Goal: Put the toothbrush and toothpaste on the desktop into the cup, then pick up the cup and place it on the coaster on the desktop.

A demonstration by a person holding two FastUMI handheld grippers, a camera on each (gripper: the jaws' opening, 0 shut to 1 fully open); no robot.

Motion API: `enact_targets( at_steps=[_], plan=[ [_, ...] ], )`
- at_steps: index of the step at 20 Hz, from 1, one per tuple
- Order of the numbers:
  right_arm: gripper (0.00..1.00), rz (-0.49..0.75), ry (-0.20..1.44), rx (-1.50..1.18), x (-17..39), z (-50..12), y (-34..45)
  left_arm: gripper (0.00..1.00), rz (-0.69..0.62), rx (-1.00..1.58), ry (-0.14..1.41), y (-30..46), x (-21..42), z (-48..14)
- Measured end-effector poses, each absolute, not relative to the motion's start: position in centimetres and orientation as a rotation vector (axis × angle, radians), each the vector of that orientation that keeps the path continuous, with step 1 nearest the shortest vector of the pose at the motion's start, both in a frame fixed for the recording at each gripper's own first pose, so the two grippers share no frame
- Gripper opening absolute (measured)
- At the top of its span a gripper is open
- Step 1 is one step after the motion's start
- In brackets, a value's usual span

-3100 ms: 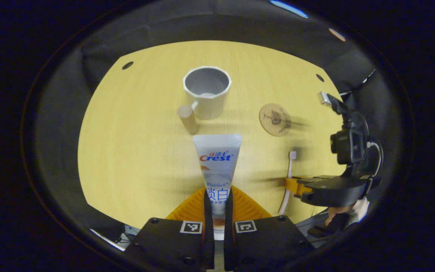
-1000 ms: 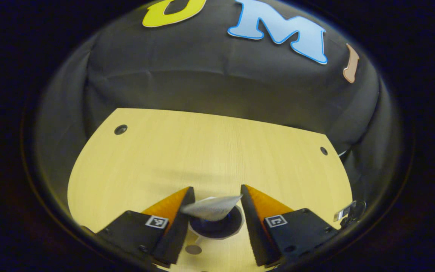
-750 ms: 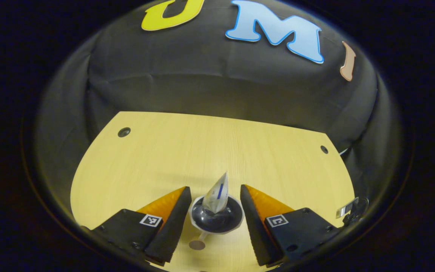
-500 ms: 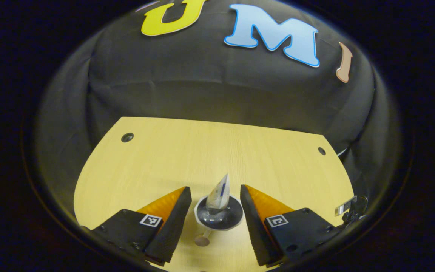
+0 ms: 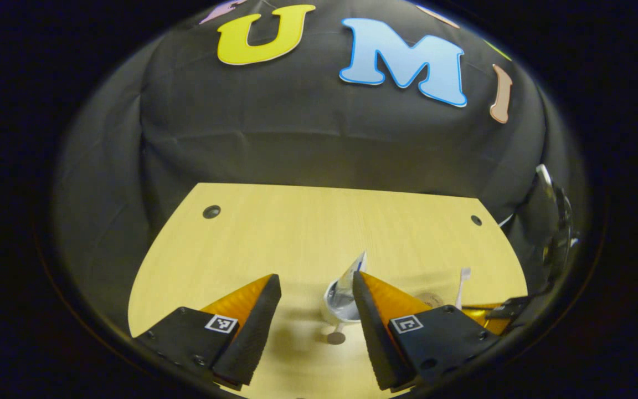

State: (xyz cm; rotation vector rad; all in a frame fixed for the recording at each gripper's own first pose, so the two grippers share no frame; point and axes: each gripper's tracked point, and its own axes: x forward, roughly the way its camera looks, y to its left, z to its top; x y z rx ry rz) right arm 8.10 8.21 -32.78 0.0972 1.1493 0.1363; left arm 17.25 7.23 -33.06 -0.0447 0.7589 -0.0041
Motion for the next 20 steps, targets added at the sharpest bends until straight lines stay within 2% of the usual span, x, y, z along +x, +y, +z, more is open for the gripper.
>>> enact_targets(
  at_steps=[8,9,10,20],
  plan=[
    [0.05,0.202,0.985,0.130,13.0,-23.8,9.7,0.85,0.068,-0.030,0.748,13.3,13.4,-31.2],
    [0.05,0.205,0.961,0.134,13.5,-22.6,9.5,0.79,0.079,-0.031,0.751,14.2,12.9,-31.1],
    [0.05,0.206,0.940,0.141,13.5,-21.7,9.2,0.79,0.092,-0.034,0.756,15.0,12.4,-31.2],
    [0.05,0.176,0.800,0.088,13.2,-22.4,9.4,0.79,0.178,-0.061,0.811,20.8,6.6,-32.1]
  ],
)
